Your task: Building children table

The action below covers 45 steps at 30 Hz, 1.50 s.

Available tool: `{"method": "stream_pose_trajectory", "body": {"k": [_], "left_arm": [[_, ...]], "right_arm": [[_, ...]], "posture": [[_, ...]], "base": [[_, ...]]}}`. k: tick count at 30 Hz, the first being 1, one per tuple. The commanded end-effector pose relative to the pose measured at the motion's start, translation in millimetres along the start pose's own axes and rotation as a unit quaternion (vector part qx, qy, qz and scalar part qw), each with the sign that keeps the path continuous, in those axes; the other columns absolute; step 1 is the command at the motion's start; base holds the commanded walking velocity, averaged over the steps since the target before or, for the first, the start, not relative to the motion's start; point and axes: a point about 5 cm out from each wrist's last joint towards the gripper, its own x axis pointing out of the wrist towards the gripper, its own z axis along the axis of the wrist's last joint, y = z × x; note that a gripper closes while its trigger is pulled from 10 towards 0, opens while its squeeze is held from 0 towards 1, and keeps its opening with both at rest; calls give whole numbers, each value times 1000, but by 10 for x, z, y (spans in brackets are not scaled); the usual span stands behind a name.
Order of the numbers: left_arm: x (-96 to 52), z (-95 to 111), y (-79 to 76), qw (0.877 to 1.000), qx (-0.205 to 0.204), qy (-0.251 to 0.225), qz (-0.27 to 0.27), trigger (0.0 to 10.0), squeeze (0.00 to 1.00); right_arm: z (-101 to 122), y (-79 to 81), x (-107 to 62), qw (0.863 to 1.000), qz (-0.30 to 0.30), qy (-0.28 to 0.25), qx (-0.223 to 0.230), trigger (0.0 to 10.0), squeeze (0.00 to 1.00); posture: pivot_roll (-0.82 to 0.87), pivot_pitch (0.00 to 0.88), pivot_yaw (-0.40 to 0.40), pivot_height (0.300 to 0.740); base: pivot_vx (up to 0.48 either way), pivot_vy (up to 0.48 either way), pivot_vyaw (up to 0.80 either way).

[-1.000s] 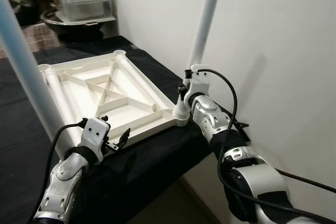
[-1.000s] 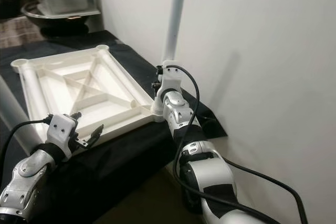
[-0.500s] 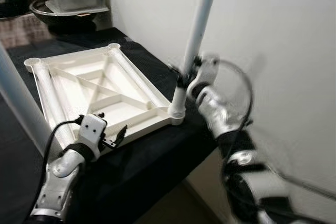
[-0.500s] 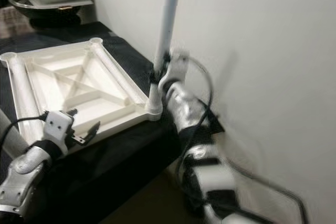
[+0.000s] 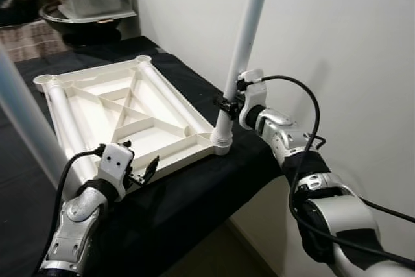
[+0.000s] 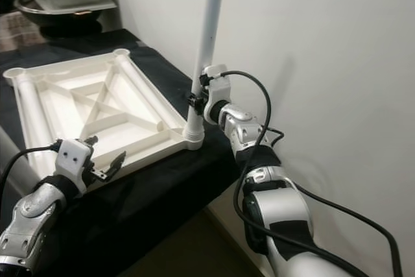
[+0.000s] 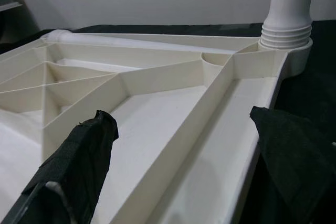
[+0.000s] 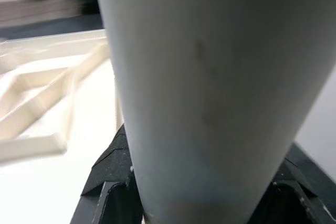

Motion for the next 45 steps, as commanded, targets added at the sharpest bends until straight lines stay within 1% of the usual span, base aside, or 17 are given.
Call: {"method": "stream_pose_trajectory", "body": {"k": [1,6,7,8,9,13,14,16,19,20,23,30,31,39,41,42,45], "left_arm": [[-60,-36,84,1000,7,11,15,10000,0],[-46,-12,97,1000,9,9,15,10000,0],[-54,-17,111,1000,10,10,17,10000,0],[-54,-17,111,1000,10,10,17,10000,0],[-59,-21,118,1000,11,11,18,10000,0],[-63,-30,102,1000,10,12,18,10000,0],[-61,-34,86,1000,9,12,16,10000,0],[-55,-37,75,1000,8,12,15,10000,0],[-45,-35,69,1000,7,11,14,10000,0],[-36,-31,71,1000,7,11,13,10000,0],[-17,-28,70,1000,7,9,11,10000,0],[-4,-30,53,1000,5,8,8,10000,0],[0,-29,49,1000,5,7,8,10000,0],[-9,-23,63,1000,5,7,12,10000,0],[-18,-28,69,1000,7,8,11,10000,0],[-22,-34,80,1000,8,9,13,10000,0],[-25,-35,83,1000,8,9,14,10000,0]], "right_arm": [[-329,-374,-103,989,-131,59,33,0,0],[-771,-377,-244,965,-236,100,51,0,0],[-810,-334,-262,963,-242,106,53,7843,0],[-810,-334,-262,963,-242,106,53,7843,0],[-819,-253,-267,966,-231,103,57,10000,0],[-670,-57,-242,984,-162,54,58,10000,0],[-524,-18,-238,988,-142,13,52,10000,816],[-338,-17,-218,992,-113,-25,51,10000,1000],[-120,-26,-176,995,-61,-56,49,10000,1000],[107,-58,-145,996,-3,-82,44,10000,0],[571,-158,-209,974,187,-129,-14,10000,0],[519,-137,-285,942,307,-107,-80,10000,0],[426,-105,-253,945,307,-82,-78,0,0],[21,100,-89,964,253,9,-80,0,0],[-77,33,-35,983,164,39,-75,0,0],[-163,-190,-22,998,-8,50,-36,0,0],[-216,-286,-43,995,-78,55,-10,0,0]], "posture": [[53,0,-110,740],[65,0,-117,740],[63,0,-117,740],[63,0,-117,740],[63,0,-117,740],[52,0,-112,740],[52,0,-112,740],[45,0,-110,740],[41,0,-109,740],[41,0,-109,740],[32,0,-104,740],[32,0,-107,740],[34,0,-109,740],[43,0,-112,740],[43,0,-116,740],[40,0,-117,740],[39,0,-119,740]], "base": [[0,0,0],[0,0,0],[0,0,0],[0,0,0],[0,0,0],[0,0,0],[0,0,0],[0,0,0],[0,0,0],[0,0,0],[0,0,0],[0,0,0],[0,0,0],[0,0,0],[0,0,0],[0,0,0],[0,0,0]]}}
